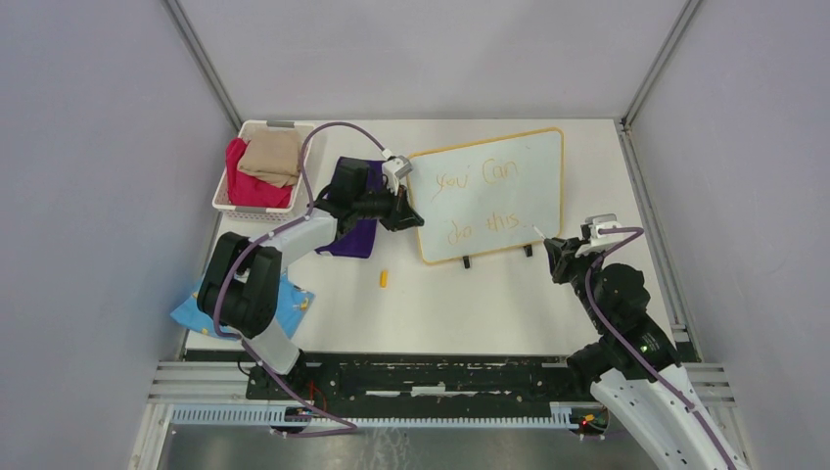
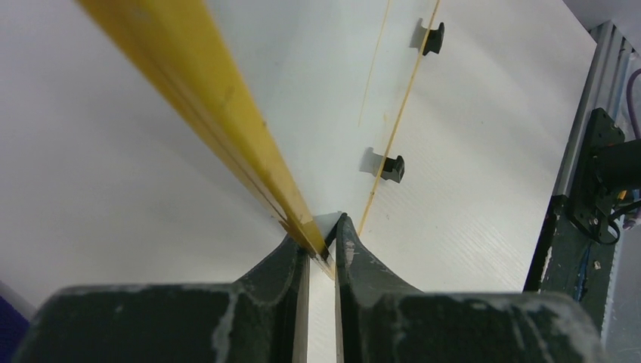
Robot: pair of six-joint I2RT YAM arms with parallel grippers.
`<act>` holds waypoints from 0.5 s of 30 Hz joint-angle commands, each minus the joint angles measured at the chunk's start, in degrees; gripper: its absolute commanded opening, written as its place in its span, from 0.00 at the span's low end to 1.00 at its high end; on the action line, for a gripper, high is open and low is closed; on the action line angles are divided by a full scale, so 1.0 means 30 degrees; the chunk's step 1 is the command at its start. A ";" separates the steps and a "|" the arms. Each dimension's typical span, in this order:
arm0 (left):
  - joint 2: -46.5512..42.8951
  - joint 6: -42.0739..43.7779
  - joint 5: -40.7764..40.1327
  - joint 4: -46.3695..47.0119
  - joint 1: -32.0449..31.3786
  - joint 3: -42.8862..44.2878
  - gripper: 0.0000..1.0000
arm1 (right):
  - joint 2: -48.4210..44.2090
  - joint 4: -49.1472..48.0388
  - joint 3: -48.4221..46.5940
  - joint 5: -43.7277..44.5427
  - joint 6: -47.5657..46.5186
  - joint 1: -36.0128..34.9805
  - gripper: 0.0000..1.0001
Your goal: Write a sentence on the whiteboard
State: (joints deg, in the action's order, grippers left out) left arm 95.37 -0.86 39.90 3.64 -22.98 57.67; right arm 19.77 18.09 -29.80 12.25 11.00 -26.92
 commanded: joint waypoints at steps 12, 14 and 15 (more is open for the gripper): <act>-0.0012 0.1293 -0.4430 -0.1072 0.0175 -0.0708 0.32 | 0.0031 -0.0627 -0.0529 0.1103 -0.0592 -0.0194 0.00; -0.0154 0.1236 -0.4394 -0.1039 0.0210 -0.0708 0.32 | 0.0003 -0.0606 -0.0496 0.1120 -0.0588 -0.0191 0.00; -0.0239 0.1194 -0.4419 -0.1008 0.0193 -0.0708 0.33 | -0.0020 -0.0603 -0.0496 0.1138 -0.0584 -0.0186 0.00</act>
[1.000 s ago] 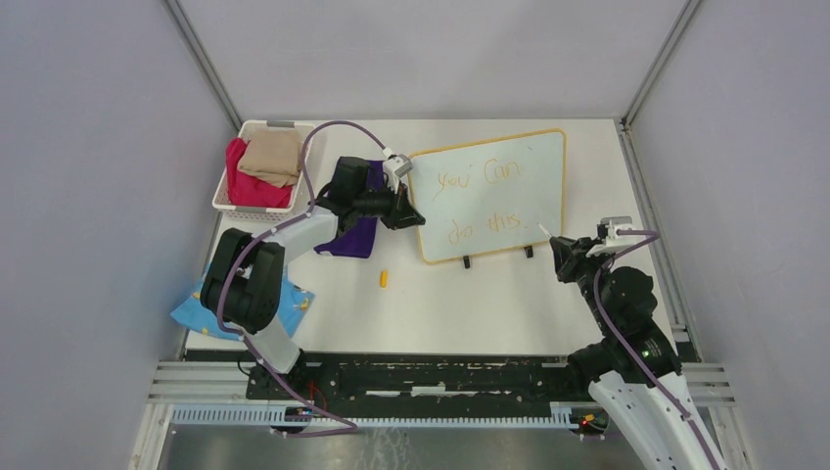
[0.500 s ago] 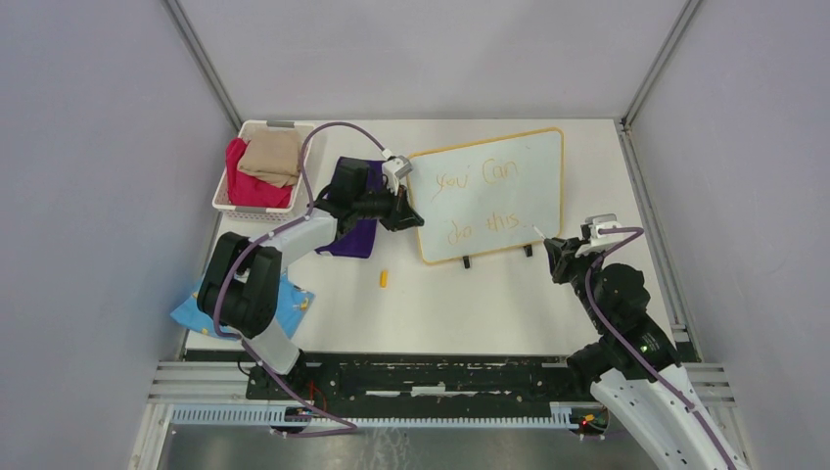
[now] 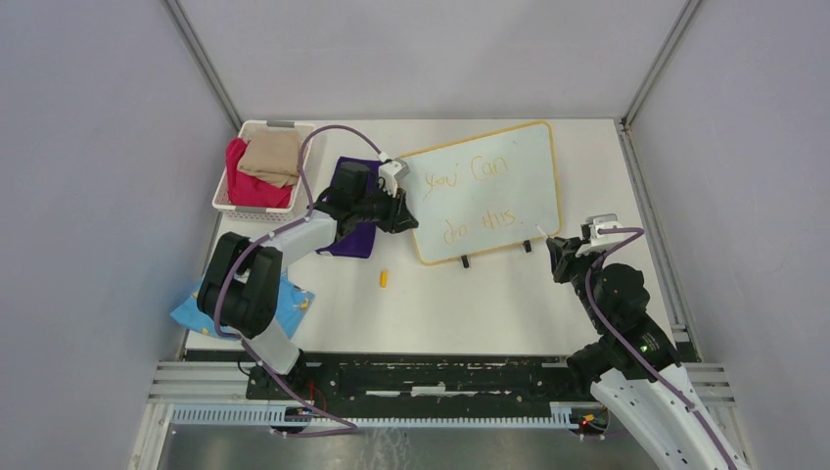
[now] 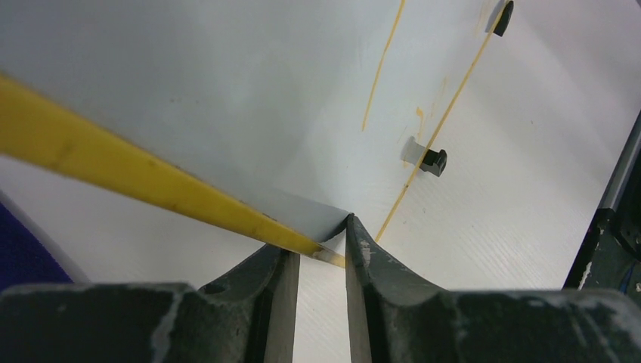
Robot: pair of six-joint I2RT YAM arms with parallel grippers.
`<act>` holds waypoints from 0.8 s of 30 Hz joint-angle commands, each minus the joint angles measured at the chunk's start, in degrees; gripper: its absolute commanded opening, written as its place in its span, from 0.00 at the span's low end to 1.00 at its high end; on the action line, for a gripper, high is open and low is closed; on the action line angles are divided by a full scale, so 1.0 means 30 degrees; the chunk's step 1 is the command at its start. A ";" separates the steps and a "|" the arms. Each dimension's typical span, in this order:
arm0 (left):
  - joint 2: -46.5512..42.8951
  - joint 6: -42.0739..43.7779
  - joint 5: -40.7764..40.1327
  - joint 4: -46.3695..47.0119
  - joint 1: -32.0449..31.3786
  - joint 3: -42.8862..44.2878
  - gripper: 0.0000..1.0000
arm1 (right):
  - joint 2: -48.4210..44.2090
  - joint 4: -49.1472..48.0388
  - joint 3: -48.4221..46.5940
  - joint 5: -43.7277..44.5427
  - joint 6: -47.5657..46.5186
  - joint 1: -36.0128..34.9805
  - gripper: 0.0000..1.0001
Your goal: Write a sentence on the whiteboard
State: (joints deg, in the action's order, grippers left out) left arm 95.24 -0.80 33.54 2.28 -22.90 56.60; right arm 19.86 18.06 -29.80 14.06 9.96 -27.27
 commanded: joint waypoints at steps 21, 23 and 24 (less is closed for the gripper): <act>-0.1783 0.0434 -0.0480 -0.0325 -0.0242 0.0118 0.36 | -0.0041 -0.0893 -0.0175 0.0320 0.0056 -0.0080 0.00; -0.1775 0.0427 -0.0385 -0.0343 -0.0371 0.0093 0.36 | -0.0028 -0.0940 -0.0173 0.0315 0.0078 -0.0066 0.00; -0.1736 0.0440 -0.0375 -0.0328 -0.0440 0.0089 0.36 | -0.0027 -0.0948 -0.0173 0.0293 0.0096 -0.0080 0.00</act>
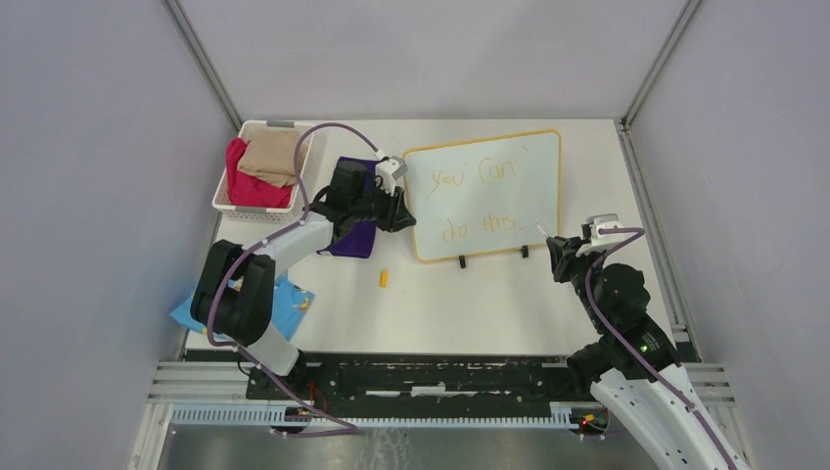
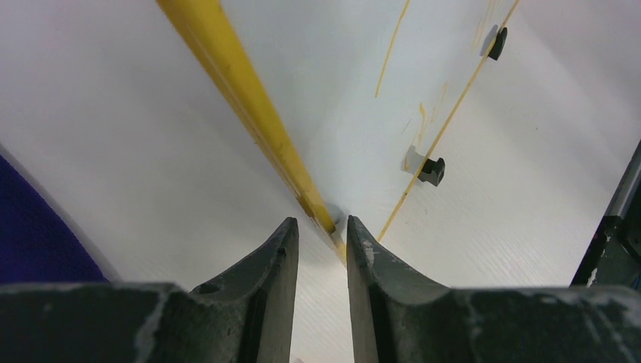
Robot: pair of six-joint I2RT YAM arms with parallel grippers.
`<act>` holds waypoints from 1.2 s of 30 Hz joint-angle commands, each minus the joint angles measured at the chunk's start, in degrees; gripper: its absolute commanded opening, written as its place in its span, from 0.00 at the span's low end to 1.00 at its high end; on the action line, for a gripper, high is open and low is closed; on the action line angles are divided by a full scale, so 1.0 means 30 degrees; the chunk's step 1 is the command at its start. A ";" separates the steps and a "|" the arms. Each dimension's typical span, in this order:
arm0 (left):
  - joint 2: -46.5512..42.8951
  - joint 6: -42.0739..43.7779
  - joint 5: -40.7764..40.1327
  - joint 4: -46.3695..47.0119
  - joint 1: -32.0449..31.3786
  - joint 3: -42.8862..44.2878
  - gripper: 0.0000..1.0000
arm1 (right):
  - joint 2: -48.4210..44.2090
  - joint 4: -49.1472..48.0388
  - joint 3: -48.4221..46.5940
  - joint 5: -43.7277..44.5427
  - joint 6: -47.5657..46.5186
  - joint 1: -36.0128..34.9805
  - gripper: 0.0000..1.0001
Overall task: Write a sentence on the whiteboard
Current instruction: Write a sentence on the whiteboard, then move the whiteboard to the center of the board.
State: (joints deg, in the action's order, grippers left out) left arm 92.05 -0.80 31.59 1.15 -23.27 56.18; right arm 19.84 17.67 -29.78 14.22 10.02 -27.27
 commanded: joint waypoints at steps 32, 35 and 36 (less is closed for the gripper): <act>-1.3245 -1.1587 -1.7019 -0.7580 -0.1233 -0.2767 1.00 | 0.0311 -0.1042 -0.0853 0.0016 -0.0493 -0.0312 0.00; -1.3476 -1.4208 -1.8977 -0.8577 -0.5154 -0.3423 1.00 | 0.0200 -0.0830 -0.0968 0.0233 -0.0613 -0.0312 0.00; -1.3518 -1.5159 -2.0050 -0.8713 -0.6921 -0.3704 1.00 | 0.0102 -0.0721 -0.0994 0.0384 -0.0712 -0.0297 0.00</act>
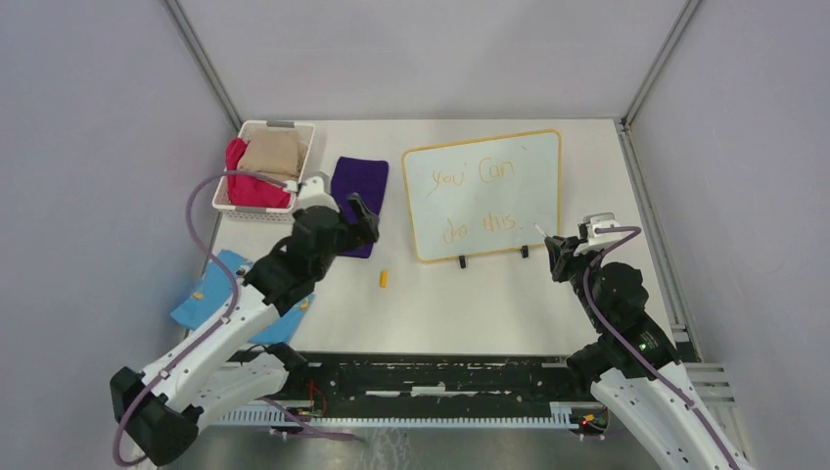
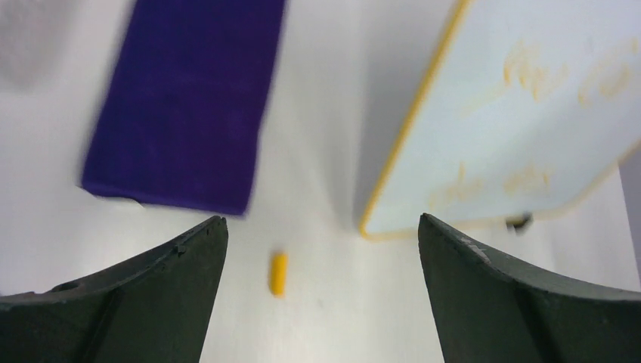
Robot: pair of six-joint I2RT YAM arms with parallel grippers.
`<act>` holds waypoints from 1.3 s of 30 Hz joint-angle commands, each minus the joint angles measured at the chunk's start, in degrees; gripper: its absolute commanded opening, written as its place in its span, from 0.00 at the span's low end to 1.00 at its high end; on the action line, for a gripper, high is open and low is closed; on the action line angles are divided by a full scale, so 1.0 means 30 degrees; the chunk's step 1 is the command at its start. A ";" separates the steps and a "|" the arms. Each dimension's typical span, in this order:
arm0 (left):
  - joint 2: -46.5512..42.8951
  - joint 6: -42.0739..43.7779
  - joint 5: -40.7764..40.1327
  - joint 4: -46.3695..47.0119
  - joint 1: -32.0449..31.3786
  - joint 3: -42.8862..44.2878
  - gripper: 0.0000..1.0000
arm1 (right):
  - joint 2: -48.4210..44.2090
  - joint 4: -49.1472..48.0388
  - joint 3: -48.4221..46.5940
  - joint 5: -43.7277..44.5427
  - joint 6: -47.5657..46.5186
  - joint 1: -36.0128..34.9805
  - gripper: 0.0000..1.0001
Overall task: Write a sentence on the whiteboard
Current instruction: Move the whiteboard to the center of the board.
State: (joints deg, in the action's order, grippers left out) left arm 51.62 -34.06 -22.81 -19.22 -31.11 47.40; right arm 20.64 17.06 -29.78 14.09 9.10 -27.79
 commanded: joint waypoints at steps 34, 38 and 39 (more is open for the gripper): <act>1.9119 -0.2004 -0.4643 0.1358 -1.1967 0.7950 0.71 | -0.2175 0.1605 -0.1374 0.1386 -0.0566 -0.0243 0.00; 1.9780 -0.1713 -0.4531 0.1676 -1.1479 0.8499 0.69 | -0.2077 0.1612 -0.1473 0.1495 -0.0631 -0.0285 0.00; 2.0011 -0.1591 -0.4512 0.1674 -1.1381 0.8695 0.67 | -0.2048 0.1584 -0.1470 0.1524 -0.0617 -0.0284 0.00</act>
State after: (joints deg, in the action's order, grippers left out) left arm 109.93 -42.13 -35.68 -17.78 -66.74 69.80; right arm 14.00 22.39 -32.34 17.04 7.60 -28.25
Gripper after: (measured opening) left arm 0.696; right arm 0.177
